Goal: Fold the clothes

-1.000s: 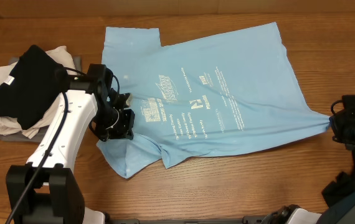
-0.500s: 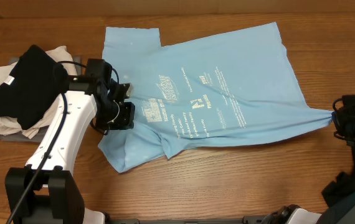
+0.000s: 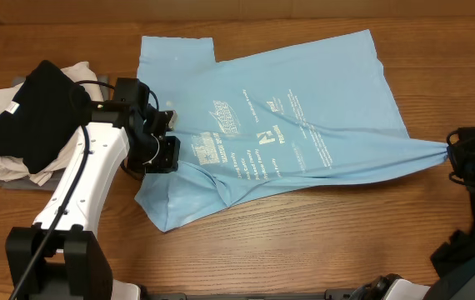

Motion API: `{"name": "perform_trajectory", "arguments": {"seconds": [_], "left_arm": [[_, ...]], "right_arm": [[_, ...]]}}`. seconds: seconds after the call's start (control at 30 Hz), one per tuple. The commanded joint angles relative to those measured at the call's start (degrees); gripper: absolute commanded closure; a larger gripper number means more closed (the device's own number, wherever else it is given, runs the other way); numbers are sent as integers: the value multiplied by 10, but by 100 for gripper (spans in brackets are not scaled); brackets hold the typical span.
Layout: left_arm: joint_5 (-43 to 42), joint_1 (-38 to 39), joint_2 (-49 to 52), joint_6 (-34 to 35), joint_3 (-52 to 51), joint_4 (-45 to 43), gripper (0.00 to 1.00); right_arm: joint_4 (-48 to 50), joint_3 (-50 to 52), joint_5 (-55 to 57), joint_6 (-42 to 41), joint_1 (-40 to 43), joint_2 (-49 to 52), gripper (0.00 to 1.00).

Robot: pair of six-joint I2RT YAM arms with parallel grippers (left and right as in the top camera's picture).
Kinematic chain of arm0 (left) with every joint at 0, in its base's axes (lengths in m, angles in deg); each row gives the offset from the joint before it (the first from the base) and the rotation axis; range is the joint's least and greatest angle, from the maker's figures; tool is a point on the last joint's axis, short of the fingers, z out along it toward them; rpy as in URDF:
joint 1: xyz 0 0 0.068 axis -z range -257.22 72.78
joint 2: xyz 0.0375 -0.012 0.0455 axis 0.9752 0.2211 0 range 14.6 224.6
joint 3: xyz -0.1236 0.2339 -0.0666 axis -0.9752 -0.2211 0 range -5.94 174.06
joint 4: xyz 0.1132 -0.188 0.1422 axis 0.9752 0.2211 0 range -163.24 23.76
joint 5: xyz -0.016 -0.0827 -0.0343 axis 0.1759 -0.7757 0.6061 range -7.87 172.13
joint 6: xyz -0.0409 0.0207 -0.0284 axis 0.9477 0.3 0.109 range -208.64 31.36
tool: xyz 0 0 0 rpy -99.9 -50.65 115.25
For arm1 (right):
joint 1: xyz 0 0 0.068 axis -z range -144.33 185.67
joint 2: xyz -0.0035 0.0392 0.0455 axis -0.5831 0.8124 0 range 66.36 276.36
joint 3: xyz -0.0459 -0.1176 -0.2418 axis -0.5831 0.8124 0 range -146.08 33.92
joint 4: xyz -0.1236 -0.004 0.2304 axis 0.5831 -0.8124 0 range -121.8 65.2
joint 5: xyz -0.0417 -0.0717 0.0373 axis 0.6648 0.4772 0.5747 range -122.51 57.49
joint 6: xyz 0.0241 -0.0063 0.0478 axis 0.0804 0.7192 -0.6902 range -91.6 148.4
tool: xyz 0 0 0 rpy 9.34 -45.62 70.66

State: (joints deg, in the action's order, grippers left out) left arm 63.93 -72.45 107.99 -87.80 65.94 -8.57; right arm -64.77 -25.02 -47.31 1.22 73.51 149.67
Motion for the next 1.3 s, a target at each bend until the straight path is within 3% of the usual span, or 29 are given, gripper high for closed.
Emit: {"name": "perform_trajectory", "arguments": {"seconds": [0.0,0.53,1.07,1.2,1.27], "left_arm": [[6,0,-21,-15,24,-1,96],[39,-26,-23,-24,94,-40,96],[88,-26,-23,-52,95,-177,95],[87,-25,-23,-52,95,-205,91],[81,-25,-23,-52,94,-205,84]], "right_arm": [[9,-14,2,-6,1,-2,95],[27,-14,1,-12,1,35,95],[37,-14,2,-14,1,35,95],[37,-14,2,-14,1,35,95],[37,-14,2,-14,1,35,95]]}}
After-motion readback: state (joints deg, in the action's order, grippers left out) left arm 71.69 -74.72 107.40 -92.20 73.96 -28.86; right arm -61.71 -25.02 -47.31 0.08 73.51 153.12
